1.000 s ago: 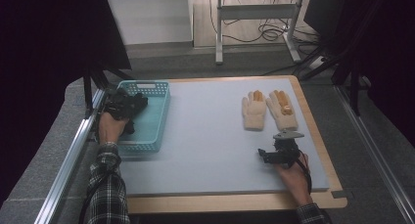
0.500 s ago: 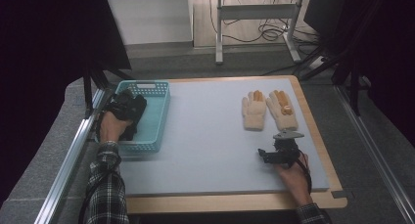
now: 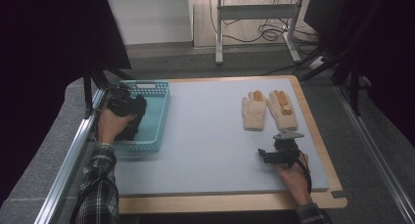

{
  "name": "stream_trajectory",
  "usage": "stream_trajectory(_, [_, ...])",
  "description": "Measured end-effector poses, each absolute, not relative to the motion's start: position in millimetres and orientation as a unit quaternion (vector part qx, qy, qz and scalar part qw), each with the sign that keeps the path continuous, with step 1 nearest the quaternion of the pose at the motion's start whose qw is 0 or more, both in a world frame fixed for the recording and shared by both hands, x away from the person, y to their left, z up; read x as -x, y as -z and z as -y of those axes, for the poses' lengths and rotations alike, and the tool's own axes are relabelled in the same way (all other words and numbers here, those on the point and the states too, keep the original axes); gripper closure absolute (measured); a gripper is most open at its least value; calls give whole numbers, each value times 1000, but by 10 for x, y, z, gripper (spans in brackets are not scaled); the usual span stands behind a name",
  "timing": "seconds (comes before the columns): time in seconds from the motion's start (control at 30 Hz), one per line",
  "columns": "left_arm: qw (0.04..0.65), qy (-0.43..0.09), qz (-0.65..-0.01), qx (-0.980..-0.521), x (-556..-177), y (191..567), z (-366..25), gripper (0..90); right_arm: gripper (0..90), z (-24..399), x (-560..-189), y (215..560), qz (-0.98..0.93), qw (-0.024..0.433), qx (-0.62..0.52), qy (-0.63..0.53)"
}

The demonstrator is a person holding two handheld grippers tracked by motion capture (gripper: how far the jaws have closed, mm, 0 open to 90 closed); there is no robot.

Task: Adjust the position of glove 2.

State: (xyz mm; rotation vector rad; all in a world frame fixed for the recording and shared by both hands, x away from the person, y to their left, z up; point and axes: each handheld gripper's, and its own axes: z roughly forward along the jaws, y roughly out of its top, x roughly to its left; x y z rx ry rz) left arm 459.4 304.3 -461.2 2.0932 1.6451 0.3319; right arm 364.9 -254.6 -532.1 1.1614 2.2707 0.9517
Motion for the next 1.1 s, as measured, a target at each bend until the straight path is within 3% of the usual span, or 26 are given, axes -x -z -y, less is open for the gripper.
stream_trajectory(1.1, [355,-125,-466,-801,-4069,4251,-2142,4,149,2546,-3649,5322,-816,208,-417,-342])
